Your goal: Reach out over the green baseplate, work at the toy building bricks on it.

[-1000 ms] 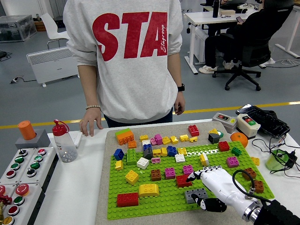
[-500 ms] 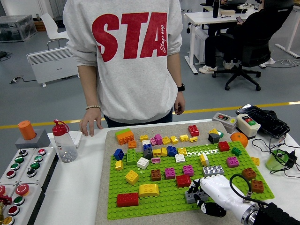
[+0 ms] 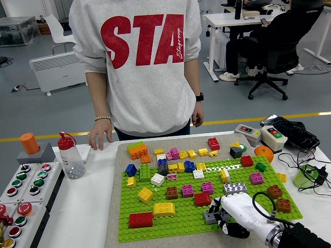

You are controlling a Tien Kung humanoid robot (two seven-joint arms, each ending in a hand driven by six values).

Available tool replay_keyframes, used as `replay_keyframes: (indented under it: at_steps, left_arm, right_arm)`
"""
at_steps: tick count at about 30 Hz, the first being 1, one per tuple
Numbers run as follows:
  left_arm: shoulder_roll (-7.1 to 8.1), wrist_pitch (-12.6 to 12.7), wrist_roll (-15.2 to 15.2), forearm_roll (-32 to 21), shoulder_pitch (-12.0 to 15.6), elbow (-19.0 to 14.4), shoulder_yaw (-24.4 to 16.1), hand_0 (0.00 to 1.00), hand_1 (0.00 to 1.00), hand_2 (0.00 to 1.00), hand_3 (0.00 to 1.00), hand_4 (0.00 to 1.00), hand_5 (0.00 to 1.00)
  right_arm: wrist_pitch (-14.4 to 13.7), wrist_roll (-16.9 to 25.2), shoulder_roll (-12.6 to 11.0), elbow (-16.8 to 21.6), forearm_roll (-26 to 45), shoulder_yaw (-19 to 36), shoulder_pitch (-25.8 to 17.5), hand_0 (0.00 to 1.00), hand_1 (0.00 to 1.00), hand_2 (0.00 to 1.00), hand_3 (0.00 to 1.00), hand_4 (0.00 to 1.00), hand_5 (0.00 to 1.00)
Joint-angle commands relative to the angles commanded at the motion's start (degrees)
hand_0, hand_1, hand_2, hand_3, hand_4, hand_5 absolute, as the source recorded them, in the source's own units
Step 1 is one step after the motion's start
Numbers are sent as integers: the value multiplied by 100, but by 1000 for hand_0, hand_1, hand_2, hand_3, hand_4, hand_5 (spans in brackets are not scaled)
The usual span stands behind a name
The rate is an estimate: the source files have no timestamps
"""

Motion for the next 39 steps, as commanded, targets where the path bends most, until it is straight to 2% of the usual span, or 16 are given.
replay_keyframes:
  at_steps: [39]
  left_arm:
    - [-1,-6,5,-5,-10,0,17,657,687,676,575,286,998]
  right_arm:
    - [159,-168,-8,94,-44,-119,-43,479,583,606,589,381,159]
